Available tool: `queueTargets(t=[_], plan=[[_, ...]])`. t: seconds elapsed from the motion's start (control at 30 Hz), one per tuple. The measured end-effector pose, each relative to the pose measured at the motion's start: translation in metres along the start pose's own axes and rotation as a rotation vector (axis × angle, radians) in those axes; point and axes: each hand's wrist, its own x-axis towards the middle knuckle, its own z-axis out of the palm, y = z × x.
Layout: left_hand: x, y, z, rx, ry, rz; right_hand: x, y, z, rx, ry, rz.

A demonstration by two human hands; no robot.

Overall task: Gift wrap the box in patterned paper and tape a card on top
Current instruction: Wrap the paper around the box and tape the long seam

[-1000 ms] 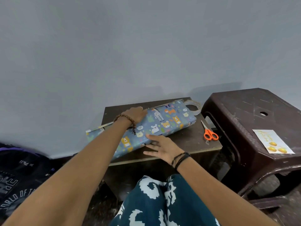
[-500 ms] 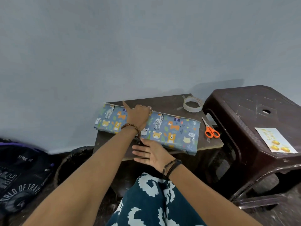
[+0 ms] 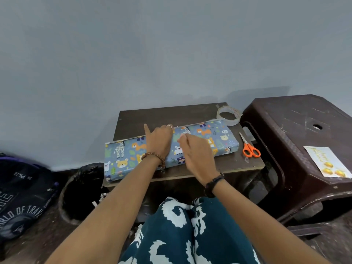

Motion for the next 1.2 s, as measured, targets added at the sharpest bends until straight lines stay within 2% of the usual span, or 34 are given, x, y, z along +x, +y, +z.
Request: queueTargets(t=[0.1,0.2,0.27,0.5,0.6,0.7,0.8,0.87,0.93,0.97,1.0,1.07,1.13,1.2], plan=[[0.001,-0.001,0.000,-0.098,0.019,0.001,0.000,-0.004,0.022,0.070,-0.193,-0.072],[0.001,-0.002,0.001,-0.004,0.097,0.033,0.007,0.016,0.033,-0.277,-0.292,-0.135],[0.001,-0.002,0.000,0.024,0.101,0.048,0.015,0.028,0.030,-0.387,-0.312,-0.111],[-0.004,0.000,-0.003,0.017,0.081,0.048,0.033,0.056,0.000,-0.489,-0.330,0.112],[-0.003,-0.001,-0.003,0.006,0.080,0.035,0.040,0.041,0.005,-0.472,-0.348,0.233],[-0.003,-0.001,-0.003,0.007,0.079,0.039,0.033,0.022,0.024,-0.514,-0.417,0.036],[-0.003,-0.001,-0.002,-0.013,0.082,0.052,0.030,0.037,0.019,-0.524,-0.454,-0.048],[-0.003,-0.002,-0.001,-0.013,0.090,0.060,0.038,0.059,0.008,-0.576,-0.404,0.046],[-0.002,-0.002,-0.001,0.000,0.095,0.064,0.046,0.070,-0.006,-0.501,-0.333,0.295],[-0.001,-0.003,0.000,0.002,0.091,0.062,0.049,0.069,-0.009,-0.476,-0.299,0.355],[0.000,-0.003,0.000,0.001,0.089,0.059,0.050,0.065,-0.009,-0.488,-0.234,0.319],[0.001,-0.003,0.002,0.003,0.078,0.053,0.051,0.049,-0.003,-0.536,-0.138,0.065],[0.002,-0.002,0.002,-0.006,0.064,0.047,0.056,0.037,0.013,-0.497,-0.185,-0.147],[0.001,-0.001,0.002,-0.014,0.064,0.055,0.061,0.030,0.030,-0.416,-0.268,-0.184]])
